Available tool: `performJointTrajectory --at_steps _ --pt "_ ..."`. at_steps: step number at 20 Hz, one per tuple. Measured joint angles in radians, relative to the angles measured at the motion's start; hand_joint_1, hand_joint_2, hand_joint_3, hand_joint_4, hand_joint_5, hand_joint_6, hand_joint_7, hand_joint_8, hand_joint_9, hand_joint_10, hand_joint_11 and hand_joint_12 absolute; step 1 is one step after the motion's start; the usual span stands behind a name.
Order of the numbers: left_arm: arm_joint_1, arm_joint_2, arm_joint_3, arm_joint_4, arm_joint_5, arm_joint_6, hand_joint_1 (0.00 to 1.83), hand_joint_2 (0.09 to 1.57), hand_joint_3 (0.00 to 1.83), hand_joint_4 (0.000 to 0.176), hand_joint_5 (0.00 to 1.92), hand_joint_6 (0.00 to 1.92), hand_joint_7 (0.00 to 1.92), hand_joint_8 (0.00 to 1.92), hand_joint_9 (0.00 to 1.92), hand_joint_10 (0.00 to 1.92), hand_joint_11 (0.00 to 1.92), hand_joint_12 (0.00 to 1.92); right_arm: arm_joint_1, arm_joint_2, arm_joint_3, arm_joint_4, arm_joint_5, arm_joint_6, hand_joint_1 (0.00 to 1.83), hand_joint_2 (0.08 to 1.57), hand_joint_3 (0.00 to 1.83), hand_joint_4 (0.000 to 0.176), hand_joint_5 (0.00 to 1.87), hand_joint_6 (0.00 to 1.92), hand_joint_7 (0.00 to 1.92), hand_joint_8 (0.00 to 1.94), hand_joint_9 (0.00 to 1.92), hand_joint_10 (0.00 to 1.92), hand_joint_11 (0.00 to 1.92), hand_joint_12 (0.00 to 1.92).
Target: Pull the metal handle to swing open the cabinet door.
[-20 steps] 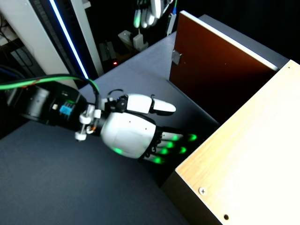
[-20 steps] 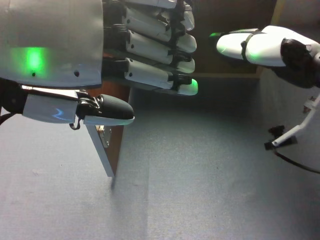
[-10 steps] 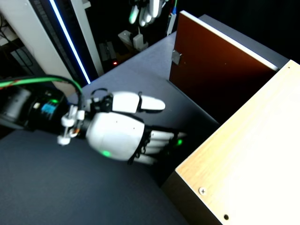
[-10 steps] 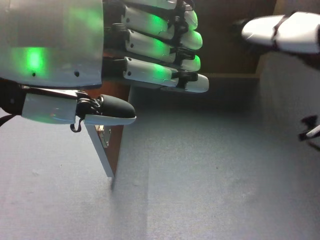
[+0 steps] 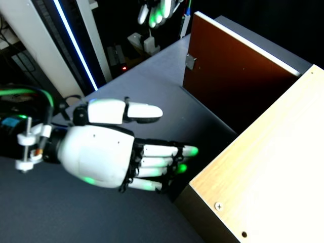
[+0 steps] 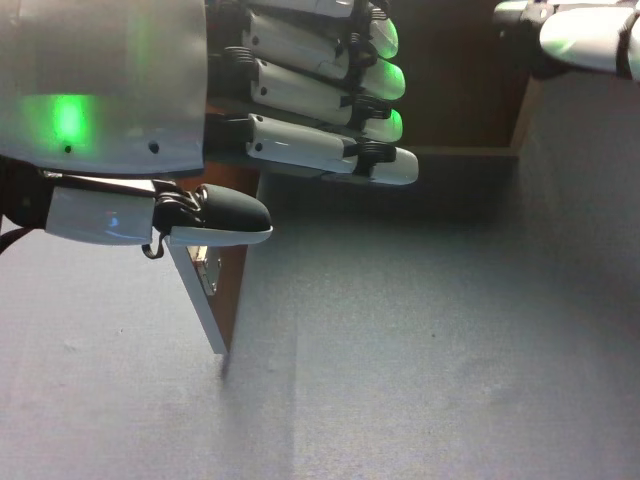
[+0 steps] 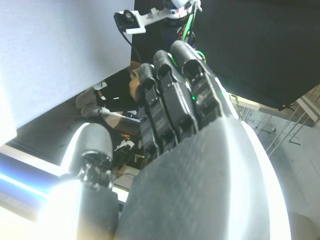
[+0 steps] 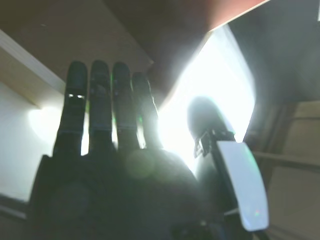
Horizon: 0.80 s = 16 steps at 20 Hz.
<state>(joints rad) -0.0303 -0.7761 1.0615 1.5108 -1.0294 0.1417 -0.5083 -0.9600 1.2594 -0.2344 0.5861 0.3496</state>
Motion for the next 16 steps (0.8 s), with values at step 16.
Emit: performJointTrajectory --at_steps 16 --pt "0.0 0.0 0.0 0.0 0.0 0.0 0.45 1.44 0.0 0.0 0.46 0.01 0.57 0.01 0.53 0.01 0.23 0.69 -0.106 0.006 0.126 -0.326 0.458 0.26 0.12 1.48 0.0 0.0 0.32 0.01 0.38 0.01 0.36 0.01 0.0 1.01"
